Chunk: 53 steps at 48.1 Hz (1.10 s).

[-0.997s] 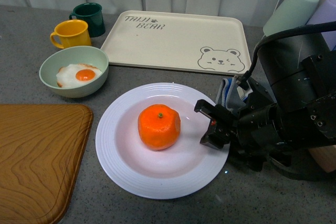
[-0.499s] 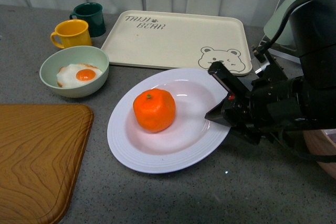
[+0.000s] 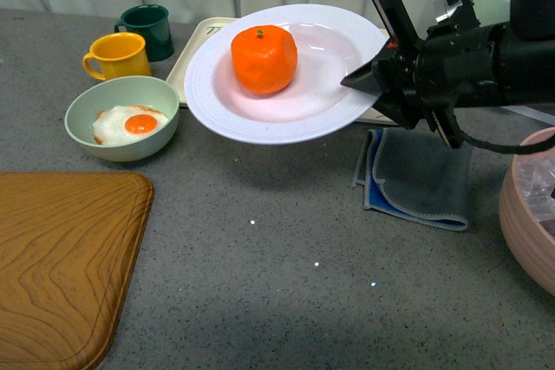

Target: Place orange and plate with both arms

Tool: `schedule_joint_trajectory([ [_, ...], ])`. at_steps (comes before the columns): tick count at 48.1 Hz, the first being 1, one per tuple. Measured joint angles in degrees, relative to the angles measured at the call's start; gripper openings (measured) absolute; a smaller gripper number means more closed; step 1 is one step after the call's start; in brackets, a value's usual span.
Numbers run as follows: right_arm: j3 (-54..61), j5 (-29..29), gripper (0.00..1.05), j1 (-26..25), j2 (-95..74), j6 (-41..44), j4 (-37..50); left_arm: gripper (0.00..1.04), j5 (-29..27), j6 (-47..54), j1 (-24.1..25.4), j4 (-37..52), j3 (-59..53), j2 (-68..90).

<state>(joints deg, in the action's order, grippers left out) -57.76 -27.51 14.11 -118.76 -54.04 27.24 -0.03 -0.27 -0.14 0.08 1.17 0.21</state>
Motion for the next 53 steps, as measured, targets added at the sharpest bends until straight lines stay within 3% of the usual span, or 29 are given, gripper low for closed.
schedule_joint_trajectory([
  [18, -27.96, 1.09, 0.04, -1.01, -16.70, 1.97, -14.53, 0.98, 0.00, 0.00, 0.00, 0.00, 0.00, 0.00],
  [31, -51.34, 5.05, 0.05, -0.70, -29.62, 4.26, -27.93, 0.98, 0.00, 0.00, 0.00, 0.00, 0.00, 0.00],
  [44, -52.15, 12.61, 0.43, -0.68, -29.70, 8.81, -28.17, 0.98, 0.00, 0.00, 0.00, 0.00, 0.00, 0.00],
  [53, -44.96, 21.42, 0.79, -0.46, -24.13, 21.24, -23.96, 0.98, 0.00, 0.00, 0.00, 0.00, 0.00, 0.00],
])
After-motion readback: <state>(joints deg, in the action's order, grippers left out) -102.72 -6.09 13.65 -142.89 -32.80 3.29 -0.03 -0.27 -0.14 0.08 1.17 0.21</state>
